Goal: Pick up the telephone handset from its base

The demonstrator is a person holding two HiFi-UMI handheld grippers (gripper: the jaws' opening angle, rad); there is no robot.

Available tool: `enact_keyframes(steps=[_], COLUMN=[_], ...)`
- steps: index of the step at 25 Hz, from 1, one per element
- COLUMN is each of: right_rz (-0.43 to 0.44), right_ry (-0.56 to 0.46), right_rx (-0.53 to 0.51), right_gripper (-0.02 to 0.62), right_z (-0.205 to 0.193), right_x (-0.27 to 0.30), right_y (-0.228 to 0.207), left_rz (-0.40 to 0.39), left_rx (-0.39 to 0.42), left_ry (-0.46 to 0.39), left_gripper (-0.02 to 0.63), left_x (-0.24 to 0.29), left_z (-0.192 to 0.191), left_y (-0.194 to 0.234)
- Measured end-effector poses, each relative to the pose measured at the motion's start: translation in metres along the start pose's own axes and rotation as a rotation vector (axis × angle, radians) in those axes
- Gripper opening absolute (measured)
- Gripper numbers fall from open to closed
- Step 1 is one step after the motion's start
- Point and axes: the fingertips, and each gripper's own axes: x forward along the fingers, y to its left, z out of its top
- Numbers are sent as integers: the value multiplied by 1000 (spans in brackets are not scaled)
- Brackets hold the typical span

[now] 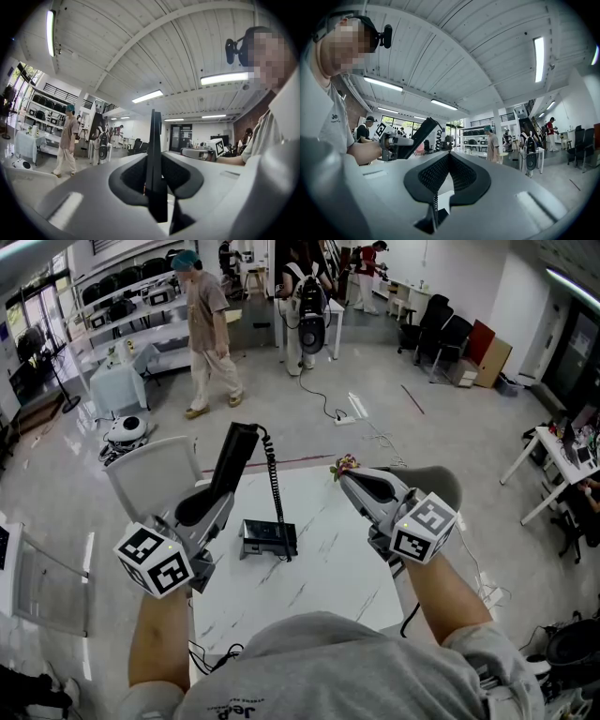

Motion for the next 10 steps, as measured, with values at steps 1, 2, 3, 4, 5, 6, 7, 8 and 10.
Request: enact_keyframes(steps=[1,2,3,4,5,6,7,8,10], right_rz=[2,3,4,4,4,5,6,7,10], right_ry=[0,0,1,3,5,7,8,8,8], right_rx=[0,0,-1,-1,-1,-1,-2,-2,-2], right_gripper=[2,2,2,2,2,2,2,2,2], right_z=[-1,-2,-3,-3,-3,-3,-3,-2,-2], right_x=[0,0,0,1,1,2,2,3,5], right_y=[0,1,1,1,2,2,2,2,2], left_rz=[-2,-4,-8,-10,-10,-8,-8,-9,-9], left_rx=[1,2,4,5,5,4,3,3,4], left_ry=[0,0,-1,-1,-1,-1,-1,-2,-1], left_gripper=[140,140,140,140,140,140,140,140,140], left_x=[0,0,-1,-1,-1,-1,0,0,1], left_z=[-1,-1,-2,-2,-2,-1,-1,0,1], left_y=[0,0,0,0,0,0,0,1,2])
